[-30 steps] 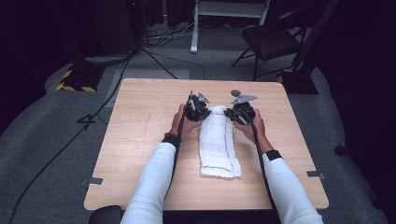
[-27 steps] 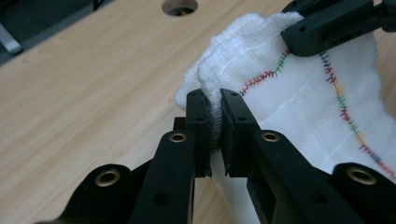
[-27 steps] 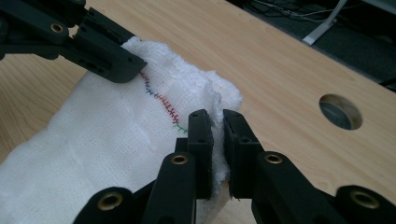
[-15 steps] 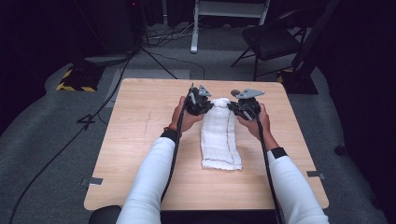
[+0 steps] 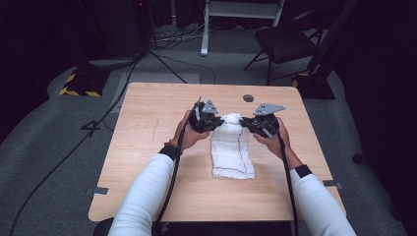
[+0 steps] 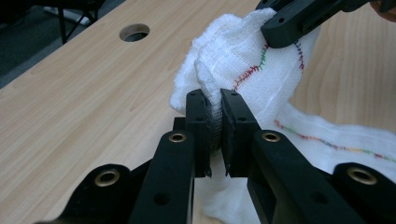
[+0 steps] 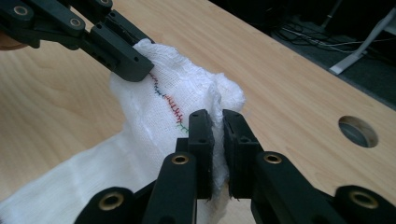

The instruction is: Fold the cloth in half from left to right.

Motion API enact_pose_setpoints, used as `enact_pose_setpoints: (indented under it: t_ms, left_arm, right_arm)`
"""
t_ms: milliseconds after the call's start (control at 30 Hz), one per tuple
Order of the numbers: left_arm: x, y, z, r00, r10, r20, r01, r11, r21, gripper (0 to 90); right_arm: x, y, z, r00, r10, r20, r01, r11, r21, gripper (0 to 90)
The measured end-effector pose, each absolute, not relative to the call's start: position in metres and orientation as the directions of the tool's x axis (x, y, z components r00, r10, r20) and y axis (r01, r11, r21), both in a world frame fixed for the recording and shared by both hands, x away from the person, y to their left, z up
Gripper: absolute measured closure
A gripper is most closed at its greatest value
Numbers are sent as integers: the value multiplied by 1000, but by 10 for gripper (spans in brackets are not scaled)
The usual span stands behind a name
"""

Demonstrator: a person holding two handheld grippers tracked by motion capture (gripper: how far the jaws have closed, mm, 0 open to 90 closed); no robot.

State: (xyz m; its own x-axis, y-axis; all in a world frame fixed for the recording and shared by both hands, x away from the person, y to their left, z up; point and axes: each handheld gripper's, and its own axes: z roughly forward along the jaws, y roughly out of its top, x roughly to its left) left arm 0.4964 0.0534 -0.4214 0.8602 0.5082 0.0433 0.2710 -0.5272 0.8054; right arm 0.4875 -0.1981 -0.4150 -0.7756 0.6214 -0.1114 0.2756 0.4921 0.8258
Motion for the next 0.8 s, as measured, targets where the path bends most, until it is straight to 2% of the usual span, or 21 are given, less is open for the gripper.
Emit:
enact_pose_setpoints:
  t_ms: [600, 800]
  left_arm:
    - [442, 55, -443, 931, 365, 30, 206, -591, 780, 826]
    - [426, 50, -444, 942, 330, 54, 176, -626, 759, 824]
  right_arm:
    - [439, -210, -432, -872, 483, -79, 230, 547, 805, 830]
    - [423, -216, -435, -893, 444, -66, 217, 554, 803, 830]
